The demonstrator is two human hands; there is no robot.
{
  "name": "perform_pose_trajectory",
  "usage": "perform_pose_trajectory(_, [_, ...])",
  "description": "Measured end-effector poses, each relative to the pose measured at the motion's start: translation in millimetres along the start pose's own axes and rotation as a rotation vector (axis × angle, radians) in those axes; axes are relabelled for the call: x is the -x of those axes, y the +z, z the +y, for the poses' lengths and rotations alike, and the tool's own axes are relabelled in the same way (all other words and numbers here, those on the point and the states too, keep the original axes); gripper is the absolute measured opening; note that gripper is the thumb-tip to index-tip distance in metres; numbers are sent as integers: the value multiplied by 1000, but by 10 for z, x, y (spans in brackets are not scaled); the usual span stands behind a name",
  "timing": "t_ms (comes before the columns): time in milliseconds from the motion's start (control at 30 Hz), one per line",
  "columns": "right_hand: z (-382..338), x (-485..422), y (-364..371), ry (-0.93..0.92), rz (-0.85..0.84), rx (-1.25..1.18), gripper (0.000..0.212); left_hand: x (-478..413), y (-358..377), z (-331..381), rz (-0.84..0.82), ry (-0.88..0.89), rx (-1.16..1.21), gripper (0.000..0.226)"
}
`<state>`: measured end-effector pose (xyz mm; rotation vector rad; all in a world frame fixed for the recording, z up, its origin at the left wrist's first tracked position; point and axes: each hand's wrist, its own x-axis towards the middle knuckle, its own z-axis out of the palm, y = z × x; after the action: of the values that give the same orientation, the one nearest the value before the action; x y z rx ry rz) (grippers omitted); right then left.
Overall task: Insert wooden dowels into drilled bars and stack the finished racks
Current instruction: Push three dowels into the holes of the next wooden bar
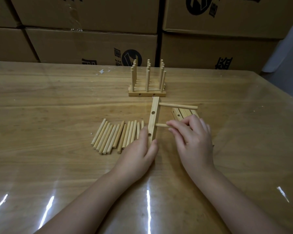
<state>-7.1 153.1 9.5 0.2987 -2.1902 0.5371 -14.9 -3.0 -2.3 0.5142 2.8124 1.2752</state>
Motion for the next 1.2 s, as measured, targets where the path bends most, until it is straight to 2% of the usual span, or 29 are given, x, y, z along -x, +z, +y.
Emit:
perform_pose_trajectory(267, [3,-8,0,30,-24,-8,14,0,3,5,-7,33,-69,46])
perform_pose_trajectory(1033, [-3,-27,-15,58,-106,33,14,-10,5,13,-2,54,-106,44])
perform_pose_trajectory(1200, [-3,-24,-5,117,-132,-1,16,-13,19,5,9,57,-146,45])
